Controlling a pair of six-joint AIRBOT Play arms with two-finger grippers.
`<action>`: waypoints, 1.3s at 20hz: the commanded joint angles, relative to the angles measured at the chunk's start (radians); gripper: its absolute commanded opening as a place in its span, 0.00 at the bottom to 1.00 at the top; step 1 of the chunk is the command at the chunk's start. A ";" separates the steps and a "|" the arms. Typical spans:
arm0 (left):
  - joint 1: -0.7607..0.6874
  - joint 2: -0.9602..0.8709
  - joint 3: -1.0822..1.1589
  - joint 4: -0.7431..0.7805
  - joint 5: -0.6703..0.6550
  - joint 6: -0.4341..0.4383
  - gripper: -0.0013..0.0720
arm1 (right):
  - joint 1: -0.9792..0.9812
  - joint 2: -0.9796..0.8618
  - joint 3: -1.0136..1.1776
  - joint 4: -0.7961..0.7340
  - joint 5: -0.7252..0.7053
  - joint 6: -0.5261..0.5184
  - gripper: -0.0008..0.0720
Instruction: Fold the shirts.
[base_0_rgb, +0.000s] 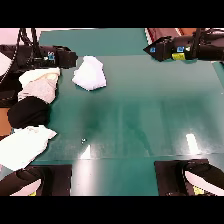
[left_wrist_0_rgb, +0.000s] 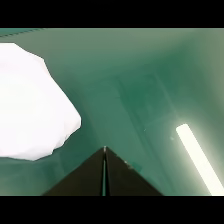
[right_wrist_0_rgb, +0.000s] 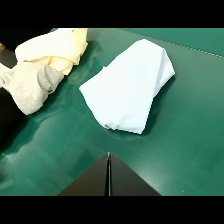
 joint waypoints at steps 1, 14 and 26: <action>0.000 -0.006 0.000 -0.018 0.114 0.014 0.05 | 0.000 0.000 0.001 0.000 0.000 0.000 0.03; 0.107 -0.591 0.002 0.134 0.323 0.002 0.85 | 0.001 0.000 0.001 0.009 -0.019 0.000 0.03; 0.107 -0.653 0.133 0.150 0.340 0.011 0.05 | 0.001 0.004 0.002 0.063 -0.035 0.001 0.03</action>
